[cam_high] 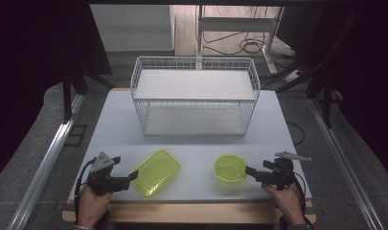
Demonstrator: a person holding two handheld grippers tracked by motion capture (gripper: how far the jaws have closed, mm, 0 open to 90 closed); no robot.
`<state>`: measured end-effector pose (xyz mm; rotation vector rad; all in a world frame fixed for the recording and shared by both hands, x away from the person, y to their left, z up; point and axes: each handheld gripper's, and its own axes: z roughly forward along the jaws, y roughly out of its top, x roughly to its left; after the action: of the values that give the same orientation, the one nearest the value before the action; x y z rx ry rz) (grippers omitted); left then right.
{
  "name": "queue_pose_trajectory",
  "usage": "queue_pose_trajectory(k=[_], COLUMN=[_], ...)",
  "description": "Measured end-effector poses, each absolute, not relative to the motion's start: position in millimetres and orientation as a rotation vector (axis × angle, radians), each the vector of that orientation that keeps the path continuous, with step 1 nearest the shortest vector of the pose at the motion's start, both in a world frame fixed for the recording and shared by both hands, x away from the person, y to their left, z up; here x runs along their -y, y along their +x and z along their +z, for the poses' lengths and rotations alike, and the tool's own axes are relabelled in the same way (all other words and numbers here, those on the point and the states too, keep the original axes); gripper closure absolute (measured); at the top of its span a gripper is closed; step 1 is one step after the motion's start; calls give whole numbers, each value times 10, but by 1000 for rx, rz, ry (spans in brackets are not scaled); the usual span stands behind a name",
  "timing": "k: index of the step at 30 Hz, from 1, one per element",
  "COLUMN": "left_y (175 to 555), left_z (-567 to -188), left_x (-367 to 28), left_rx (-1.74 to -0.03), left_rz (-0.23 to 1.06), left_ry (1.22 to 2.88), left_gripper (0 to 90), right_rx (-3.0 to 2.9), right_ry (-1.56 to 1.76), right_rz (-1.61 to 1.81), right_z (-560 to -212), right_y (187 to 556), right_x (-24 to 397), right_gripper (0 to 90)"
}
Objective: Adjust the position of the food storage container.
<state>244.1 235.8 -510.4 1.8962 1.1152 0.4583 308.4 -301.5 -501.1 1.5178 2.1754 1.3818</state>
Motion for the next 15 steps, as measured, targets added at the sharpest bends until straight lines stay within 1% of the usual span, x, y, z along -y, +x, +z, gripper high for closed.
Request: queue_pose_trajectory(k=[2, 7, 12, 13, 15], left_y=[2437, 2434, 2433, 2432, 2430], left_z=[-5107, -5108, -5130, -5143, -5149], left_x=[-2342, -2320, -2307, -2305, -2299], left_rx=[-1103, -1089, -1073, -1066, -1057], left_rz=[448, 449, 497, 533, 552], left_ry=[1905, 1908, 1911, 1919, 1925], left_gripper=[92, 75, 64, 59, 57], right_rx=[-2186, -2223, -2215, -2206, -2202], right_ry=[1491, 1457, 1450, 1448, 1441], right_rz=[1375, 1335, 1305, 1310, 1315], right_z=[-4979, -4975, -4961, -4947, -4936], right_y=[3072, 3051, 3046, 3041, 3036], right_x=[2988, 2946, 2943, 2948, 2948], right_gripper=[44, 45, 60, 87, 123])
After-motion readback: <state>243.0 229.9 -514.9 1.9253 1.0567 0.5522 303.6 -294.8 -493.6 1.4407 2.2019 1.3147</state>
